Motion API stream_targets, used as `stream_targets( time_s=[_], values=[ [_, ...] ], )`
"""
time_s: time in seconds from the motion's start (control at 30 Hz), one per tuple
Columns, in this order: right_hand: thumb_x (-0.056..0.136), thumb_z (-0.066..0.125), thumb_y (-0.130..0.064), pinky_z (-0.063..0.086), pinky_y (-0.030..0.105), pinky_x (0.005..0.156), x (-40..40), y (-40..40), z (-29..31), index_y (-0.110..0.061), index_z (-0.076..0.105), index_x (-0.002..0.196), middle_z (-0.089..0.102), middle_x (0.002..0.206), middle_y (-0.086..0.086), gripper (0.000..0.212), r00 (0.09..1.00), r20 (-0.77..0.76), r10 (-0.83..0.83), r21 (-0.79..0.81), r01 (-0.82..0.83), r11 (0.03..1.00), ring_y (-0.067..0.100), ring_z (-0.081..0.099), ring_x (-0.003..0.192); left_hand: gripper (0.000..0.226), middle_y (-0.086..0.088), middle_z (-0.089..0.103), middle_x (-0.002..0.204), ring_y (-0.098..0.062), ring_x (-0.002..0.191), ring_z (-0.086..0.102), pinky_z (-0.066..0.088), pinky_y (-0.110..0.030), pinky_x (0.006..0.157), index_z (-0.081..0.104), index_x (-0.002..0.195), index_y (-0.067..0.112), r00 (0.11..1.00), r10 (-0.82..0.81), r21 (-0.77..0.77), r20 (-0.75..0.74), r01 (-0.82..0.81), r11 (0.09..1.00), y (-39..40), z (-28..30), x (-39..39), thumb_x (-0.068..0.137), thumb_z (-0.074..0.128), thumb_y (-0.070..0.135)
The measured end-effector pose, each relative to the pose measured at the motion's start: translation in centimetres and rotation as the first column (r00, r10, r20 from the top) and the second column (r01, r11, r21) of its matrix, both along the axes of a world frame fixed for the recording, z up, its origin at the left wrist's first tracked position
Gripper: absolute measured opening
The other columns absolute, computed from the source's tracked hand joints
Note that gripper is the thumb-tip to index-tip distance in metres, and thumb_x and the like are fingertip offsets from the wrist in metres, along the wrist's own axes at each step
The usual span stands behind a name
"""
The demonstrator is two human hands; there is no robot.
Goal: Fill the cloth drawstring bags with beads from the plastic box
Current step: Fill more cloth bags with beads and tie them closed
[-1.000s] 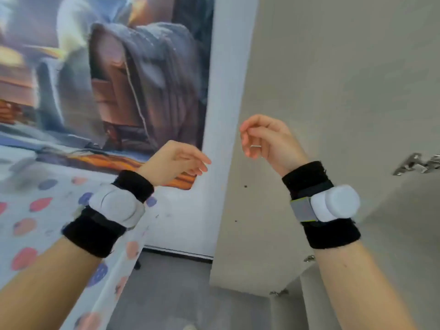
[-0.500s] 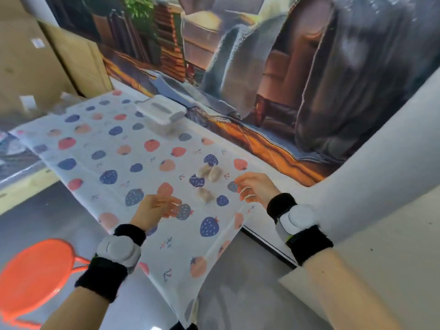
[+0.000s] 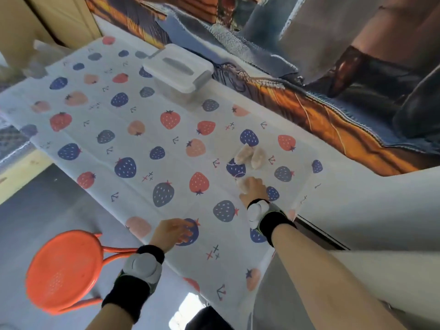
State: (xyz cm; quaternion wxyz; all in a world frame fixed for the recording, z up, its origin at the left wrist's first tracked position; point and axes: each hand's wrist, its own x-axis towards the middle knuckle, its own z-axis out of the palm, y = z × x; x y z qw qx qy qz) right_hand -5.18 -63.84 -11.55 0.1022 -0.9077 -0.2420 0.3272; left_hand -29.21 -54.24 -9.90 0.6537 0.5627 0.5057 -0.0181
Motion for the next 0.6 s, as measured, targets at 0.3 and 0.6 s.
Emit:
stream_targets(
  time_s=[0.3, 0.6],
  values=[
    [0.086, 0.057, -0.008, 0.035, 0.038, 0.101, 0.6, 0.5, -2.0, -0.002, 0.036, 0.129, 0.042, 0.133, 0.018, 0.048, 0.991, -0.137, 0.003, -0.039, -0.009, 0.999, 0.034, 0.042, 0.123, 0.027, -0.003, 0.068, 0.064, -0.015, 0.054, 0.060, 0.046, -0.021, 0.058, 0.067, 0.085, 0.006, 0.989, -0.058, -0.082, -0.132, 0.047, 0.996, -1.8, -2.2, 0.0, 0.089, 0.045, -0.009],
    [0.080, 0.054, 0.012, 0.048, 0.031, 0.068, -0.2, -10.6, 3.2, -0.021, 0.050, 0.112, 0.054, 0.098, 0.010, 0.047, 0.501, -0.768, -0.400, 0.379, 0.858, 0.346, 0.023, 0.055, 0.082, 0.021, -0.011, 0.065, 0.076, -0.020, 0.063, 0.060, 0.047, -0.025, 0.067, 0.065, 0.094, 0.005, 0.980, -0.178, -0.118, 0.089, 0.188, 0.975, -7.8, 2.3, 10.4, 0.094, 0.045, 0.000]
  ],
)
